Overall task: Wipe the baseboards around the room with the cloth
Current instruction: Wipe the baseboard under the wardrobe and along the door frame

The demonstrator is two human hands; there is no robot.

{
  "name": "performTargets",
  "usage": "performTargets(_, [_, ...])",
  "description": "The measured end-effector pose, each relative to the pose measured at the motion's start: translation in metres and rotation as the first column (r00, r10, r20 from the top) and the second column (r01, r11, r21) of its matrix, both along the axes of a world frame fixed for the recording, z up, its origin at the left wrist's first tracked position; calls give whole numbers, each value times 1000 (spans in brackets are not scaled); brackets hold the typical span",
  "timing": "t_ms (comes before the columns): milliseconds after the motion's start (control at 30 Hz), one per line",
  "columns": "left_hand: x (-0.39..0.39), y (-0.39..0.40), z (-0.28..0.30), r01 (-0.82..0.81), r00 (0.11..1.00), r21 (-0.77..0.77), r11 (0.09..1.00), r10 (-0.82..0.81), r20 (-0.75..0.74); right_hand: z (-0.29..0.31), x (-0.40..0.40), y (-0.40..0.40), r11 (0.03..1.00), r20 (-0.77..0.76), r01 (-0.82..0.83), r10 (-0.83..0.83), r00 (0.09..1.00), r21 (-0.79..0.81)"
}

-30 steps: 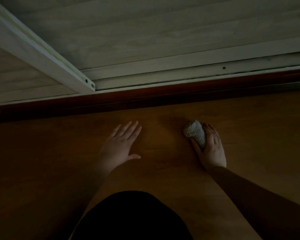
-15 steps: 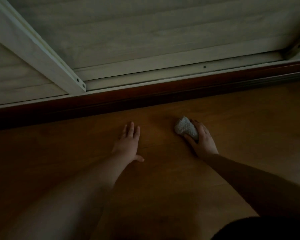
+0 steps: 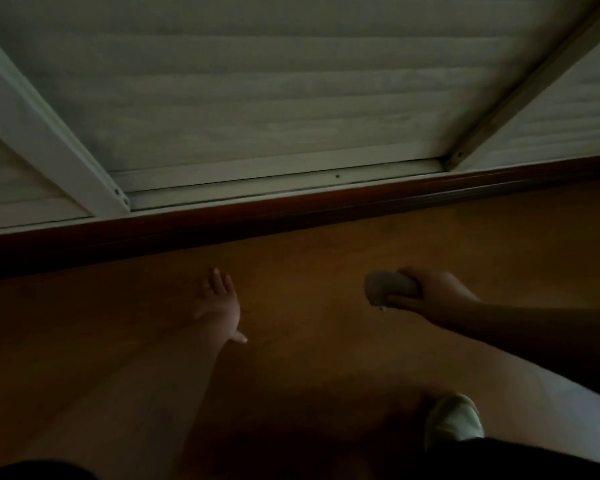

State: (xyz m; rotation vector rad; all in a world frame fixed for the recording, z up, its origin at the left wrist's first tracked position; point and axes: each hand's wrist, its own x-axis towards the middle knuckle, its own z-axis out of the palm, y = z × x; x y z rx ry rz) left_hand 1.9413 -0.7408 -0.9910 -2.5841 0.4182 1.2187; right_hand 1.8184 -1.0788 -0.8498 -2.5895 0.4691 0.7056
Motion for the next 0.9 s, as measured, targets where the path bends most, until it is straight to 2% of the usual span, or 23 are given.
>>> performTargets(100, [2,1,-12,36,999,-17,999,-35,21,-71,27,10,987,121,154,-157,980,34])
performTargets(167, [2,0,-16,60,997,-14,998,-59,45,-104,48,18,955,211,285,-296,932,79])
performTargets(300, [0,0,-12,42,998,-31,999,-40,40,-137,75,37,810,309,534,-586,749,241])
performTargets(367, [2,-2,-11,42,998,-35,999,-41,39,-146,85,42,754,314,588,-657,685,295])
performTargets(433, [1,-10,-16,15,999,-23,1000,-14,47,-153,96,43,754,321,574,-656,682,320])
performTargets(567, [-6,-16,-30,-68,991,-39,997,72,112,-177,112,48,868,353,407,-489,798,283])
performTargets(733, [-10,-6,-41,-65,982,-76,995,77,174,-204,114,55,886,450,383,-462,764,260])
performTargets(900, [-18,-6,-35,-108,975,-127,986,130,181,-201,104,35,949,490,199,-298,819,243])
